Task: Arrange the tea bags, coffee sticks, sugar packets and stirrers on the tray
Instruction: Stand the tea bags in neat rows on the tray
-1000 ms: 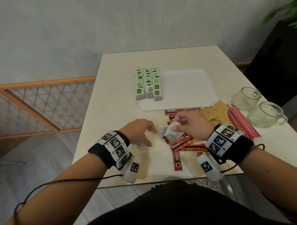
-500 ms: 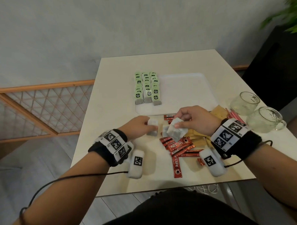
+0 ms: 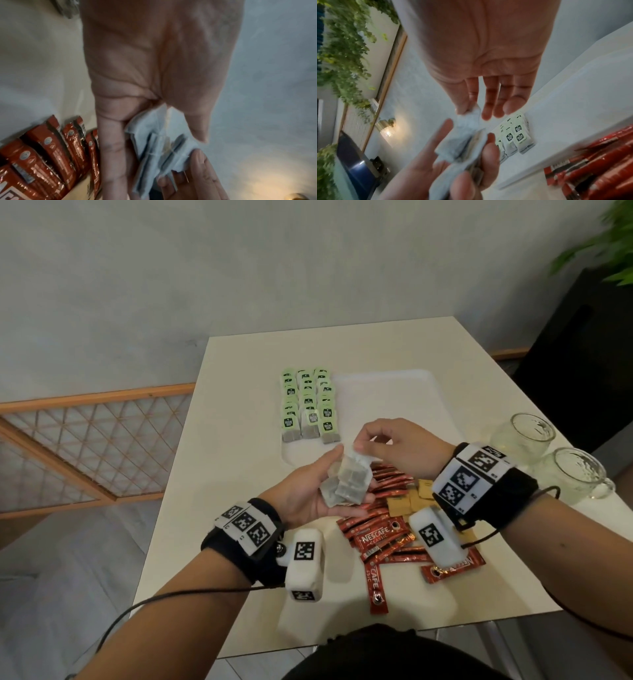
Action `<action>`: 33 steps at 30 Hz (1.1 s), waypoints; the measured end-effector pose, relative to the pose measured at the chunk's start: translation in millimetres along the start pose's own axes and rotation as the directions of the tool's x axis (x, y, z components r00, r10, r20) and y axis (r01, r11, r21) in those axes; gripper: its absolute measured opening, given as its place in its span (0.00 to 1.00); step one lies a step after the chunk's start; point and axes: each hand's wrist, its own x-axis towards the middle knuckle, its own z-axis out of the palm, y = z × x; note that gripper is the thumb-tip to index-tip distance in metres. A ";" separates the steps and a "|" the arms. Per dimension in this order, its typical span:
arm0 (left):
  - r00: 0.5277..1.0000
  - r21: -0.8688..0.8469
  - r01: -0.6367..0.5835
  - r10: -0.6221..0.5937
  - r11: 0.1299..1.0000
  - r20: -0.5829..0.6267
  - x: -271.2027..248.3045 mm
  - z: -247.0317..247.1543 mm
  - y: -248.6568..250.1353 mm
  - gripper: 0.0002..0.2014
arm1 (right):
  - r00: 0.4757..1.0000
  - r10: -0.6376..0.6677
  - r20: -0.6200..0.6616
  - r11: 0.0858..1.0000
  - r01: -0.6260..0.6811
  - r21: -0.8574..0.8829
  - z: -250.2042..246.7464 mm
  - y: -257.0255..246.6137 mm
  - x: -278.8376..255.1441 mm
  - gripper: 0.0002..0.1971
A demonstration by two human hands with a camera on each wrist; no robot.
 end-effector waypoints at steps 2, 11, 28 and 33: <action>0.997 0.085 -0.058 0.062 0.995 -0.042 2.0 -4.6 -0.4 0.24 | 0.994 0.043 -0.099 0.996 -0.035 0.084 -2.5 2.3 3.1 0.07; 0.756 0.556 -0.224 0.503 0.800 -0.419 26.4 -7.7 2.0 0.13 | 0.932 0.301 -0.201 0.952 -0.306 0.008 5.5 16.7 22.1 0.06; 0.835 0.399 -0.140 0.325 0.906 -0.444 35.5 -48.0 28.3 0.10 | 0.952 0.306 0.022 0.932 -0.304 0.199 30.5 33.5 84.6 0.04; 0.798 0.204 -0.082 0.187 0.975 -0.572 27.6 -78.1 43.5 0.12 | 0.945 0.328 -0.018 0.942 -0.325 0.086 47.8 44.7 110.6 0.05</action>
